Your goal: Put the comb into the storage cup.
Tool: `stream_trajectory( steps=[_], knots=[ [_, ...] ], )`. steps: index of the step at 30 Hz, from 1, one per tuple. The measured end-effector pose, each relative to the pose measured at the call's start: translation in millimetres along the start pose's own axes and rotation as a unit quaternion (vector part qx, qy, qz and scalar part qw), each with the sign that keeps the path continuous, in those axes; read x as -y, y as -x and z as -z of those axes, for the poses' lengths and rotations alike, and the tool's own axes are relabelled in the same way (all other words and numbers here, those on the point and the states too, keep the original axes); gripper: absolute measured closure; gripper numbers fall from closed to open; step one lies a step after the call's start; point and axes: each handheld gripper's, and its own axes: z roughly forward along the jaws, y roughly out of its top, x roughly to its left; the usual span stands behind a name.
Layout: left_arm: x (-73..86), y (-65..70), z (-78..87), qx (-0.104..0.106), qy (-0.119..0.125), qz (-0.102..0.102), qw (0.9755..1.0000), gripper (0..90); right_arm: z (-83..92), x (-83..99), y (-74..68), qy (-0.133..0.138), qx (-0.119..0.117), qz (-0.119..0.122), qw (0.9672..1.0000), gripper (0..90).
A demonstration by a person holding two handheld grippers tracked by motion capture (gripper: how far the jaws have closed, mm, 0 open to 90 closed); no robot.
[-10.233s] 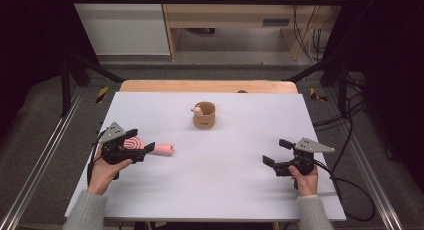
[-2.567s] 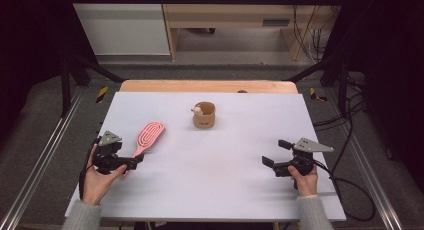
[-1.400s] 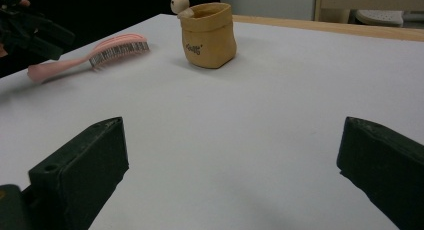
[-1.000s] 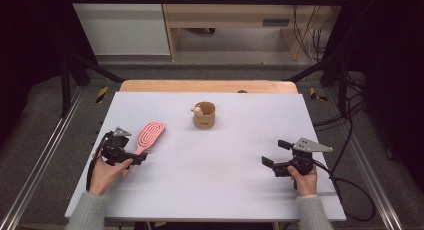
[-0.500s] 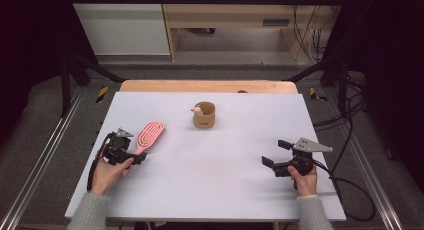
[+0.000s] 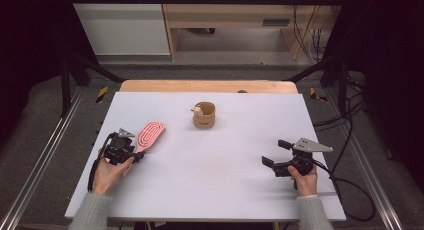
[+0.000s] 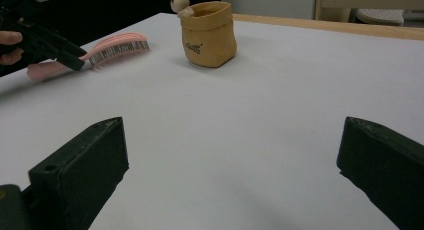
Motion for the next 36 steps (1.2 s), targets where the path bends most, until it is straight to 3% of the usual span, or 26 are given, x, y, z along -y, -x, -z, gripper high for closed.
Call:
stream_trajectory(
  steps=[17,36],
  knots=[
    [-1.4,3.7,-4.5,-0.002,-0.017,0.001,0.9998,66.6,-0.1,0.0,-0.2,0.000,0.000,-0.001,1.0000,0.4],
    [-1.9,4.4,-5.5,-0.008,-0.023,0.001,0.9997,69.0,-0.2,0.0,-0.1,-0.001,-0.001,-0.002,1.0000,0.4]
  ],
)
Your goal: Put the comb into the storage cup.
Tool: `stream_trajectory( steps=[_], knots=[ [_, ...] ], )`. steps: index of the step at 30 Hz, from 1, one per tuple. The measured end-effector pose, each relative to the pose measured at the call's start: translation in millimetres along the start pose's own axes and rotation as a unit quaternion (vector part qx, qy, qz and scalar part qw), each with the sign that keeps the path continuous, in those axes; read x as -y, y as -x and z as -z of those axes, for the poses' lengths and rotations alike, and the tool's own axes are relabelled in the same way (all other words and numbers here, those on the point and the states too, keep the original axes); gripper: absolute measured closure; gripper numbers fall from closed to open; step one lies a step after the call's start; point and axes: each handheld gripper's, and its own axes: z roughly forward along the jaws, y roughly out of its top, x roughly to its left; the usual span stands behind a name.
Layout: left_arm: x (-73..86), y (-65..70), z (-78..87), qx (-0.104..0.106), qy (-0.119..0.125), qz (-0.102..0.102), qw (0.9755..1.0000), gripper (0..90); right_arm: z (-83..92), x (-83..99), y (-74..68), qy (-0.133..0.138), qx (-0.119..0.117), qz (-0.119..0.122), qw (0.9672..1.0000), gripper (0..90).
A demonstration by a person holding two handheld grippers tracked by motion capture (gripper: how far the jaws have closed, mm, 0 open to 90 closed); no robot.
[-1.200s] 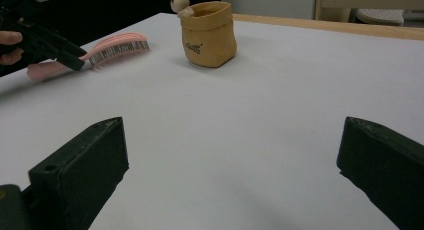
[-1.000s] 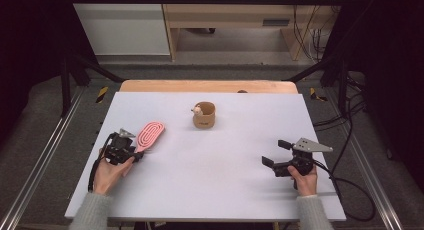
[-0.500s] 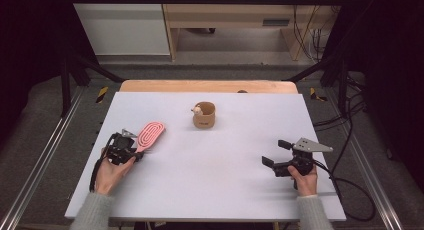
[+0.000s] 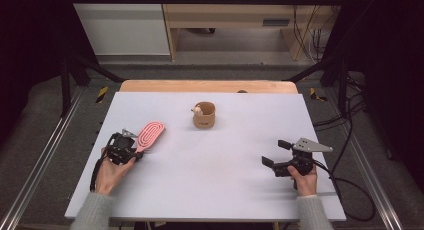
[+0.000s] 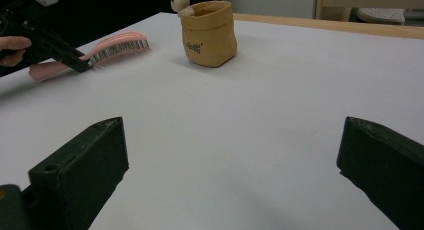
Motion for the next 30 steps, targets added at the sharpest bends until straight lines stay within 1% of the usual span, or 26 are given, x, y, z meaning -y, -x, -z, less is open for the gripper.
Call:
stream_trajectory(
  steps=[3,8,14,17,19,20,22,24,30],
  knots=[
    [0.2,-0.4,0.6,0.002,0.001,-0.003,1.0000,69.2,0.1,-0.1,0.1,0.001,0.000,0.001,1.0000,0.4],
    [1.0,-2.1,1.5,0.010,0.006,-0.004,0.9999,69.3,0.0,-0.1,0.2,0.000,0.000,0.000,1.0000,0.4],
    [1.3,-2.0,4.4,0.009,0.012,-0.002,0.9999,69.4,0.0,-0.1,0.2,0.000,0.000,0.000,1.0000,0.4],
    [0.9,-2.1,7.0,0.006,0.020,-0.005,0.9998,69.4,0.1,-0.1,0.2,0.000,0.000,0.000,1.0000,0.4],
    [0.9,-1.5,8.8,0.006,0.025,-0.002,0.9997,69.4,0.1,-0.1,0.1,0.000,0.000,0.000,1.0000,0.4],
    [0.9,-1.2,11.1,0.003,0.031,-0.004,0.9995,69.4,0.1,-0.1,0.2,0.000,0.001,0.000,1.0000,0.4],
    [0.7,-1.0,12.3,0.004,0.034,-0.004,0.9994,69.4,0.1,-0.1,0.2,0.000,0.001,0.000,1.0000,0.4],
    [0.3,0.0,15.8,0.004,0.044,-0.003,0.9990,69.4,0.0,-0.1,0.2,0.000,0.001,0.000,1.0000,0.4],
    [0.3,2.5,19.9,0.002,0.058,-0.002,0.9983,69.4,0.1,-0.2,0.1,0.001,0.001,0.000,1.0000,0.4]
  ],
)
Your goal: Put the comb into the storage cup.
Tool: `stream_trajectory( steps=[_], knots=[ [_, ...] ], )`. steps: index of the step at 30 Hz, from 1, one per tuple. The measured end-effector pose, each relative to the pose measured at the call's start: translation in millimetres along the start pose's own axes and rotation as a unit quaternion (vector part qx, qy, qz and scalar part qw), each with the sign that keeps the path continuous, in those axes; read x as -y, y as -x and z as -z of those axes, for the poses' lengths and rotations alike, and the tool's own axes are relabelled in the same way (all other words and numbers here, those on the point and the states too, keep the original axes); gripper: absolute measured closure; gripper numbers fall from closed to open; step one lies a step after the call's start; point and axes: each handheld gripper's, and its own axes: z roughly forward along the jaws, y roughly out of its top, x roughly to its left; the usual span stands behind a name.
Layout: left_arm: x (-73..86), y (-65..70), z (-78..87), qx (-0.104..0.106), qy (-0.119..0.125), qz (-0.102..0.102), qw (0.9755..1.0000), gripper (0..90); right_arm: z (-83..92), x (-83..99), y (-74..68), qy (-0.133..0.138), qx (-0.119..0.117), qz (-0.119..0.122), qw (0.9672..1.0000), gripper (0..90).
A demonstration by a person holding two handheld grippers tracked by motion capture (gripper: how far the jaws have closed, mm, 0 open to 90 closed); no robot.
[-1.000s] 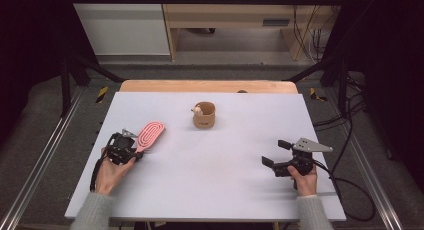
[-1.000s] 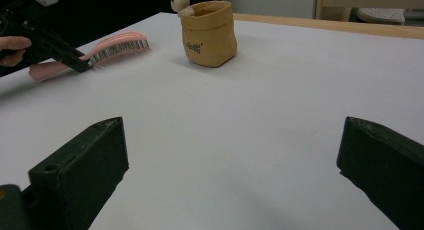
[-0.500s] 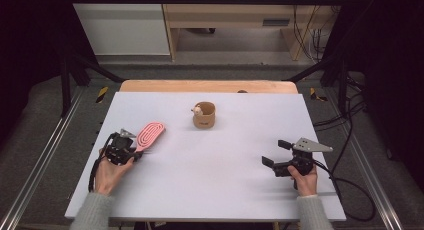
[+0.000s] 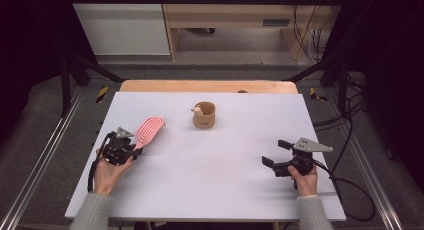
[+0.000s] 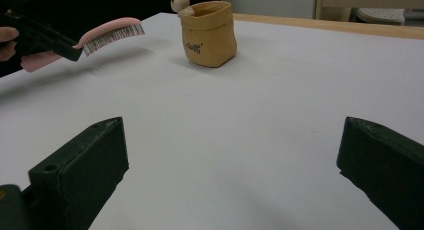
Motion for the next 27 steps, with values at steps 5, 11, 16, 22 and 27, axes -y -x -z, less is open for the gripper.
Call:
stream_trajectory(
  steps=[5,11,16,22,27],
  knots=[
    [-0.6,2.7,3.4,-0.001,0.009,-0.004,0.9999,69.4,0.1,0.0,0.1,0.000,0.000,0.001,1.0000,0.4],
    [-2.2,6.7,8.3,-0.003,0.021,-0.009,0.9997,69.4,-0.2,0.1,0.0,-0.001,-0.001,0.000,1.0000,0.4],
    [-3.8,11.5,12.1,-0.004,0.029,-0.012,0.9995,69.4,-0.4,0.2,-0.1,-0.002,-0.001,-0.002,1.0000,0.4],
    [-5.5,17.2,15.8,-0.004,0.038,-0.015,0.9991,69.4,-0.5,0.0,-0.2,-0.001,0.000,-0.003,1.0000,0.4],
    [-7.1,22.1,19.6,-0.002,0.050,-0.018,0.9986,69.4,-1.2,-0.4,-1.3,-0.001,0.000,-0.002,1.0000,0.4]
  ],
)
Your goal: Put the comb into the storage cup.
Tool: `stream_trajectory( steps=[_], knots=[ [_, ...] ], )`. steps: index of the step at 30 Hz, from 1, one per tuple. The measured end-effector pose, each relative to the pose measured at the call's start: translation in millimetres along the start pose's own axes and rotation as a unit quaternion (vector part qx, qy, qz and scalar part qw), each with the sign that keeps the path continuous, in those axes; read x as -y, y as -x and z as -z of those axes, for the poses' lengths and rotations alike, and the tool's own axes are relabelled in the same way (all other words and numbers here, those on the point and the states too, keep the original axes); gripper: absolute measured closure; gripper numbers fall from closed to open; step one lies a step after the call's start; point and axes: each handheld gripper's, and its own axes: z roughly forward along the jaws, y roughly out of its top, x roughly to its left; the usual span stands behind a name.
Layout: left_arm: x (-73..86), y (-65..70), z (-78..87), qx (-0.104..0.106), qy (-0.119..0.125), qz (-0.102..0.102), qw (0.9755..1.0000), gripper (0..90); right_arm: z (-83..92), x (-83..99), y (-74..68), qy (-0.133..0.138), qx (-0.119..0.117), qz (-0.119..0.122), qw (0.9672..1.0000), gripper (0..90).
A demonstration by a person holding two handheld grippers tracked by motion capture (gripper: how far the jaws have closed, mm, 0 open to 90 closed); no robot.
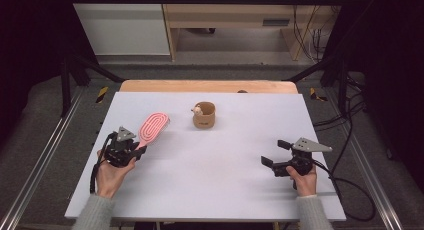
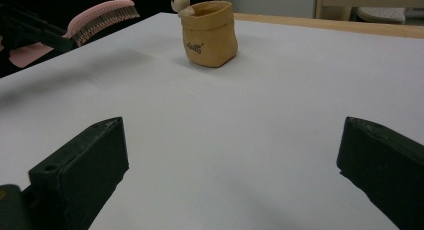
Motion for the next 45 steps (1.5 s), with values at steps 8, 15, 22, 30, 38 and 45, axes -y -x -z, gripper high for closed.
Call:
stream_trajectory(
  steps=[8,15,22,30,38,45],
  knots=[
    [-4.7,11.5,5.7,0.006,0.014,-0.011,0.9998,69.4,-0.7,-2.1,-2.8,0.003,-0.003,0.000,1.0000,0.4],
    [-8.6,22.6,9.1,0.009,0.023,-0.022,0.9994,69.4,-2.0,-5.9,-8.2,0.007,-0.008,0.005,0.9999,0.4],
    [-11.9,32.2,12.5,0.012,0.032,-0.032,0.9989,69.4,-3.5,-8.9,-12.5,0.011,-0.011,0.008,0.9999,0.4],
    [-14.1,41.8,13.3,0.014,0.039,-0.039,0.9984,69.4,-5.8,-11.2,-16.6,0.010,-0.011,0.004,0.9999,0.4],
    [-15.8,51.3,14.0,0.015,0.043,-0.046,0.9979,69.4,-8.5,-14.3,-22.2,0.012,-0.013,0.003,0.9998,0.4],
    [-17.1,61.3,12.5,0.018,0.044,-0.056,0.9973,69.4,-11.0,-17.6,-28.1,0.014,-0.016,0.001,0.9998,0.4]
  ],
)
